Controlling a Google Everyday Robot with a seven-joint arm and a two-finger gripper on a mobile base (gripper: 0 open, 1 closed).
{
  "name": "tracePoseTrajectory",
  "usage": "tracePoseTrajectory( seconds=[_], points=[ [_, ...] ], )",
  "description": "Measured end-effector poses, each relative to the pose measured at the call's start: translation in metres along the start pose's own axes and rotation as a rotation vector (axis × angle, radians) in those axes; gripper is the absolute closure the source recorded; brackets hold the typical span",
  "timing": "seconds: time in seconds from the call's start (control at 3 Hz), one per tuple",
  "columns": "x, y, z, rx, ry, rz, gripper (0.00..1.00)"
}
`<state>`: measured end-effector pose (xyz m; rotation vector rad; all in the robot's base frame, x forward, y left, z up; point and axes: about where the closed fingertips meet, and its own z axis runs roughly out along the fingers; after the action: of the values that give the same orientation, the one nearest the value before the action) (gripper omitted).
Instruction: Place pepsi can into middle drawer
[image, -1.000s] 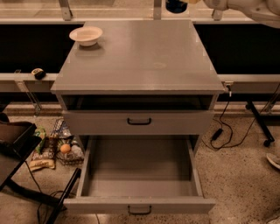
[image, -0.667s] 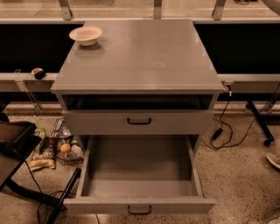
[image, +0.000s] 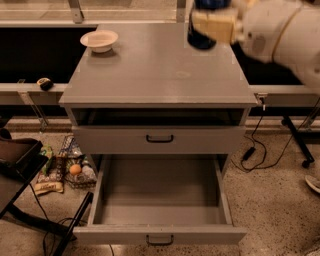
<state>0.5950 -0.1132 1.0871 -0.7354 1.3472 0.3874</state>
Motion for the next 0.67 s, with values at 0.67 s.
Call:
tracePoseTrajectory(
  seconds=[0.67],
  points=[
    [0.0393, 0.0187, -0.0103, -0.015, 0.065, 0.028, 1.00]
  ],
)
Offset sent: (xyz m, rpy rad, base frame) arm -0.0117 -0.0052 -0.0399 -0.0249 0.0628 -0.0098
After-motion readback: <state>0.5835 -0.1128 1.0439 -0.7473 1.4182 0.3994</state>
